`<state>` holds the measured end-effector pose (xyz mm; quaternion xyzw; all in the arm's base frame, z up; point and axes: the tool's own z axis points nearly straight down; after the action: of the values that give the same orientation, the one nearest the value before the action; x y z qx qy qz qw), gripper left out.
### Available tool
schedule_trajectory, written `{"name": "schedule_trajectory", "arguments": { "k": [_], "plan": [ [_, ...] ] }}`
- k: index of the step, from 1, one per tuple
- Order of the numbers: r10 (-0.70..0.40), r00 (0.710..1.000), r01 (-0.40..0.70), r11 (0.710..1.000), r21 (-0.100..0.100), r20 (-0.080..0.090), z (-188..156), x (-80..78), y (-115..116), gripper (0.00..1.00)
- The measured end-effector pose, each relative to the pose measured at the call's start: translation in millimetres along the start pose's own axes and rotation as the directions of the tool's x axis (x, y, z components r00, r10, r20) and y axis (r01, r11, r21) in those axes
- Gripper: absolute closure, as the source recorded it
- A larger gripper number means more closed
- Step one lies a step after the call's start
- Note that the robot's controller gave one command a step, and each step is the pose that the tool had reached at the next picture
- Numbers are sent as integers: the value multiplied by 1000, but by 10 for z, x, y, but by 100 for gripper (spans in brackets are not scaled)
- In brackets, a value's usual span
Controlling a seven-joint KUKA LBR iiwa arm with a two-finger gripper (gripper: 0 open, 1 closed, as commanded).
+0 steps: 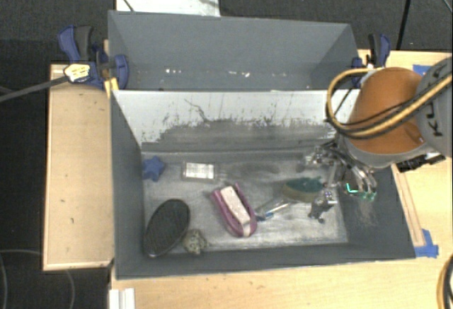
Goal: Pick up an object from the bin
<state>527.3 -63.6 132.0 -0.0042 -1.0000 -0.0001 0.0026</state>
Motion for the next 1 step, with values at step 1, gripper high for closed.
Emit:
{"name": "schedule_trajectory", "arguments": {
  "k": [1],
  "plan": [
    [-174, 985, 174, 985, 2, 11, 608, -8, -163, 0]
  ]
}}
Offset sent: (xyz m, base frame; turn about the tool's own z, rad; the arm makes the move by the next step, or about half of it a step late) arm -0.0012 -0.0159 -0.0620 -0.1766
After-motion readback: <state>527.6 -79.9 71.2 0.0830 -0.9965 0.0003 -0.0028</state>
